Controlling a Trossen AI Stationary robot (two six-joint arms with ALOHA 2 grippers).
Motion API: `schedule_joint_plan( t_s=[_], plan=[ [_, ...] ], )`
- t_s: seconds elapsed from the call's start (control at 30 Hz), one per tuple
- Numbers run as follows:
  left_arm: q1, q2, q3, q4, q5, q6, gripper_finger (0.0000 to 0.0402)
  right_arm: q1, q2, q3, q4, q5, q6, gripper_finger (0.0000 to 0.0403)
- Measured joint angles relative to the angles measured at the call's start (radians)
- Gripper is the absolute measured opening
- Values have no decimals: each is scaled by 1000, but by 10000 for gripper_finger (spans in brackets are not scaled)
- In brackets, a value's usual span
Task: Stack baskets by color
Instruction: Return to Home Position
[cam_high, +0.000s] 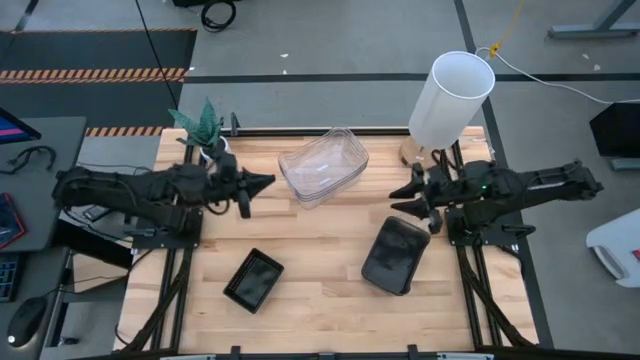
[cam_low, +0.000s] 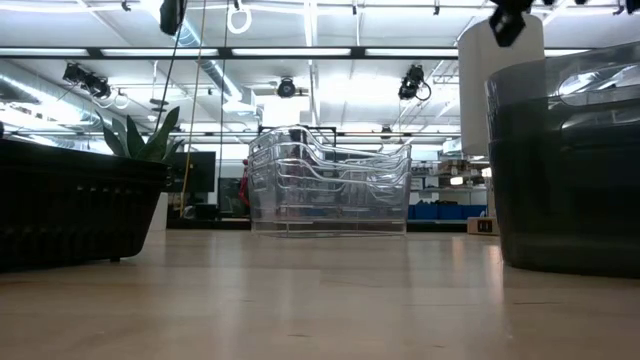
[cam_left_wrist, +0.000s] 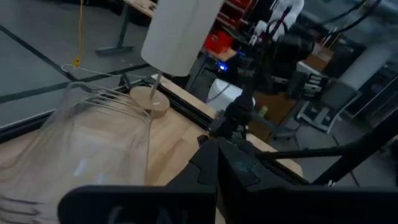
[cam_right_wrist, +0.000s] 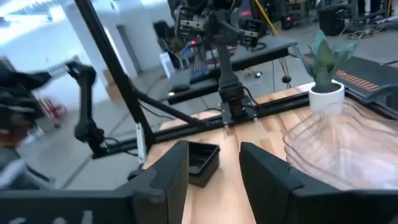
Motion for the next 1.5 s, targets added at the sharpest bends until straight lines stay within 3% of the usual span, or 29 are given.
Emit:
schedule_joint_plan(
  t_s=[0.4,0.6,0.8,1.07,1.2,1.5],
  plan=[
    [93,-244,-301,216,25,-56,1,-12,-294,-257,77,-12,108,78],
    [94,-409,-400,220,-62,-80,1,-12,-412,-346,96,-102,145,8],
    [91,-520,-478,220,-99,-103,1,-12,-495,-442,104,-78,213,6],
    [55,-525,-635,253,-101,-255,1,-12,-545,-580,303,-87,273,3],
    [49,-549,-687,356,-103,-244,1,-12,-561,-584,309,-87,267,2],
    [49,-637,-759,386,-109,-248,1,-12,-611,-584,336,-113,266,1]
  ],
)
